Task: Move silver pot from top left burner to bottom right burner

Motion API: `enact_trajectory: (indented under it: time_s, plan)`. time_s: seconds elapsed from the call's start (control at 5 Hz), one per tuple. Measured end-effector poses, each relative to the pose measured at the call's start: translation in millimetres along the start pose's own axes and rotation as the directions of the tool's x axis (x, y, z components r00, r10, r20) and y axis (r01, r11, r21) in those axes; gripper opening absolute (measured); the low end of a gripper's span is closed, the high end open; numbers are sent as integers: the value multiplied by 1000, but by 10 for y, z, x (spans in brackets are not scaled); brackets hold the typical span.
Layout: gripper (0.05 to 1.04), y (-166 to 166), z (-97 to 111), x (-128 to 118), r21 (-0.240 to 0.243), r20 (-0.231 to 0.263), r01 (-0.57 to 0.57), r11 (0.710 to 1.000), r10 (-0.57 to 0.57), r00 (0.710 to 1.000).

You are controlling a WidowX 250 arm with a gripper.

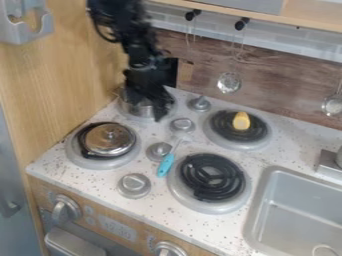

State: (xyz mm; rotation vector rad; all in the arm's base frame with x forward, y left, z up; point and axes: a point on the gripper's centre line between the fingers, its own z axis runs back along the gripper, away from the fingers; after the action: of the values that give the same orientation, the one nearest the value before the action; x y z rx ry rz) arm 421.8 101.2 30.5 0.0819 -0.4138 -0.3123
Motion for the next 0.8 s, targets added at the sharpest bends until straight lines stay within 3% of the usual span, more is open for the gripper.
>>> enact_trajectory:
  time_s: [0.2,0.4,0.8]
  plan:
    - [999,193,33,3,13,58,-22,1000,22,998]
    - [999,311,32,172,30,92,-23,999,20,996]
    - [999,363,-429,207,-31,38,-50,998,51,998]
